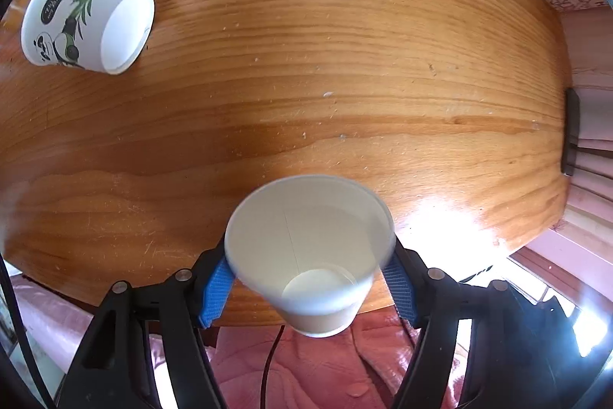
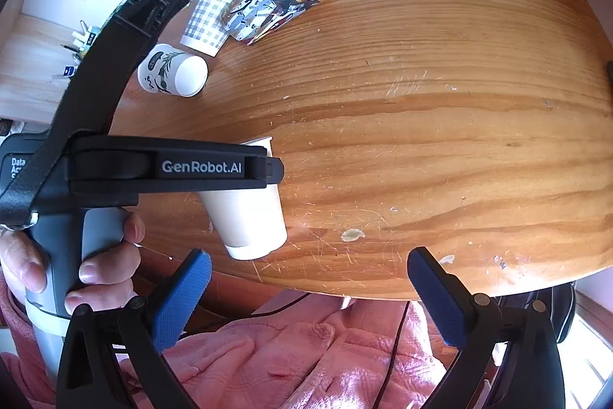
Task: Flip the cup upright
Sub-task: 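Lift the cup with the left gripper and rotate it mouth up, then bring the right gripper to the upright cup and close on its rim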
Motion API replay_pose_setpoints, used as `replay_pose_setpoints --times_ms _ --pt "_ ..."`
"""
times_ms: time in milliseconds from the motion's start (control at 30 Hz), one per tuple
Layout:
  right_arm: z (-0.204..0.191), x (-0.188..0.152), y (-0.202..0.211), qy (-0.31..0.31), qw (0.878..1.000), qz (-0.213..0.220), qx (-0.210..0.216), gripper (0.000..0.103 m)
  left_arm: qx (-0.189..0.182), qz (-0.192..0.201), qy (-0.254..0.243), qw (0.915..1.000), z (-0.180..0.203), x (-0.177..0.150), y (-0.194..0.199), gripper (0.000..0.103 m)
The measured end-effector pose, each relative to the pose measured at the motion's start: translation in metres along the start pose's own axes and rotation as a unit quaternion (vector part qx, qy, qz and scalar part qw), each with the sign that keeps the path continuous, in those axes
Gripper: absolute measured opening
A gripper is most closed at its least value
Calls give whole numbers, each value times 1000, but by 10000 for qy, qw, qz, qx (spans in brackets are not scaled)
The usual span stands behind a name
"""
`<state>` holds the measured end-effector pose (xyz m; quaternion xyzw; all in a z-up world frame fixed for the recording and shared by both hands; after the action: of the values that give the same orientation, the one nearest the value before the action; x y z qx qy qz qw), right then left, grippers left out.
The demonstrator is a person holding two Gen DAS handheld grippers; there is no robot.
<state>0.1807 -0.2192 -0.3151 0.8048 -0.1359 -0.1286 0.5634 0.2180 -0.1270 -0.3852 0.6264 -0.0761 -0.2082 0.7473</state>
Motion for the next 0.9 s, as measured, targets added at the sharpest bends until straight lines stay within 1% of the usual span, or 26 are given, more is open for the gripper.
replay_pose_setpoints --times_ms 67,133,267,367,467,600,733,800,833,900 --pt "-1 -2 1 -32 10000 70 13 103 -38 107 -56 9999 0 0 5 78" --pt "-1 -4 3 -32 9999 155 -9 103 -114 249 -113 9996 0 -1 10 80" --pt "-4 -6 4 -54 9994 334 -36 103 -206 573 -206 9979 -3 -4 22 80" --pt "-6 -5 7 -58 9987 500 3 103 -272 870 -212 9956 -7 -4 46 80" --pt "-11 -5 8 -63 9981 615 3 103 -392 1260 -146 9912 -16 -3 68 80" --pt "-16 -3 10 1 9969 780 -41 103 -306 1814 -51 9829 -39 7 91 80" --pt "-26 1 12 107 9951 981 12 103 -274 2308 98 9726 -56 3 116 80" --pt "-35 5 12 162 9933 1143 47 103 -283 2533 198 9668 -65 2 126 80" --pt "-39 7 13 202 9917 1272 36 103 -279 2638 245 9639 -64 5 125 80" --pt "-47 10 13 285 9893 1433 12 103 -281 2825 325 9583 -69 2 130 80"
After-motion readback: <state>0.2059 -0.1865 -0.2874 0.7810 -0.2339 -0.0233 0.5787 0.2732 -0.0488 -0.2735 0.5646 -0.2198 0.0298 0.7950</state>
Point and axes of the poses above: each gripper's, at about its wrist camera, not at the fingertips, and y roughly against the way its jaws point, z to its right, x to its top, the point moved 8 cm from there along -y, roughly the way its jaws point, and after that the axes turned 14 degrees about -y, right-handed, at the moved point
